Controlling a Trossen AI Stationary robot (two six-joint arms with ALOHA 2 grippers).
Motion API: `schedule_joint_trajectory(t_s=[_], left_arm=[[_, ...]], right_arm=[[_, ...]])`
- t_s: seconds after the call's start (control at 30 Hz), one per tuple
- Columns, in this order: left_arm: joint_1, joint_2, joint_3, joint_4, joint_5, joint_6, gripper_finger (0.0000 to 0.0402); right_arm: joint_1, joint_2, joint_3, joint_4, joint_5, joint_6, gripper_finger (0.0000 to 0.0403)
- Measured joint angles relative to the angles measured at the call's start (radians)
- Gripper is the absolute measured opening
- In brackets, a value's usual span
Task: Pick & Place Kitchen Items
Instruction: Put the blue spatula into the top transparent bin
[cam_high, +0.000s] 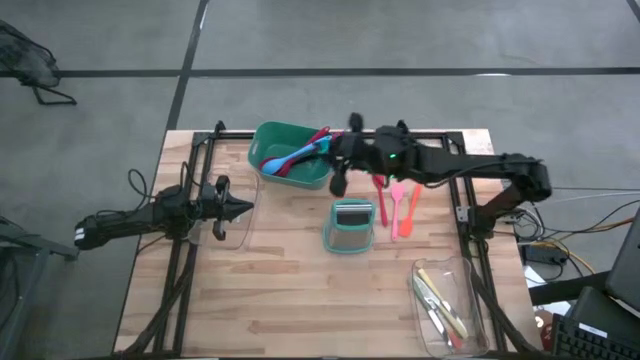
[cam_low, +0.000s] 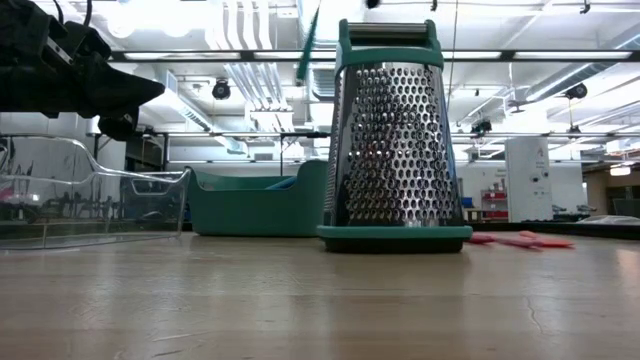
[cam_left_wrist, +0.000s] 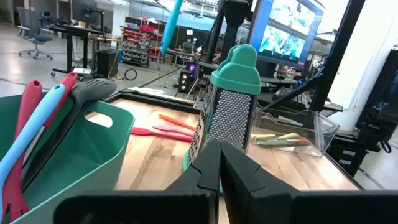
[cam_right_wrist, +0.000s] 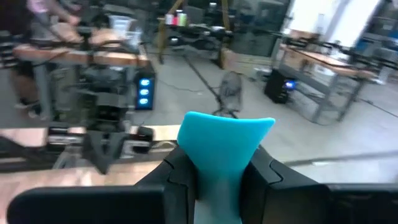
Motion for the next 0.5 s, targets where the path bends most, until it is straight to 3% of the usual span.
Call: schedule_joint_trajectory(t_s=[0.33,0.5], left_arm=[[0.0,0.002,0.0,0.008,-0.006,0.003,0.001],[0.0,0.003,0.0,0.167,-0.006,-0.037,0.001]], right_arm=[[0.087,0.213,0.172,0.001,-0.115,-0.025,0.0069],[0.109,0.266,0.218,-0.007,-0.148,-0.018,0.0076]])
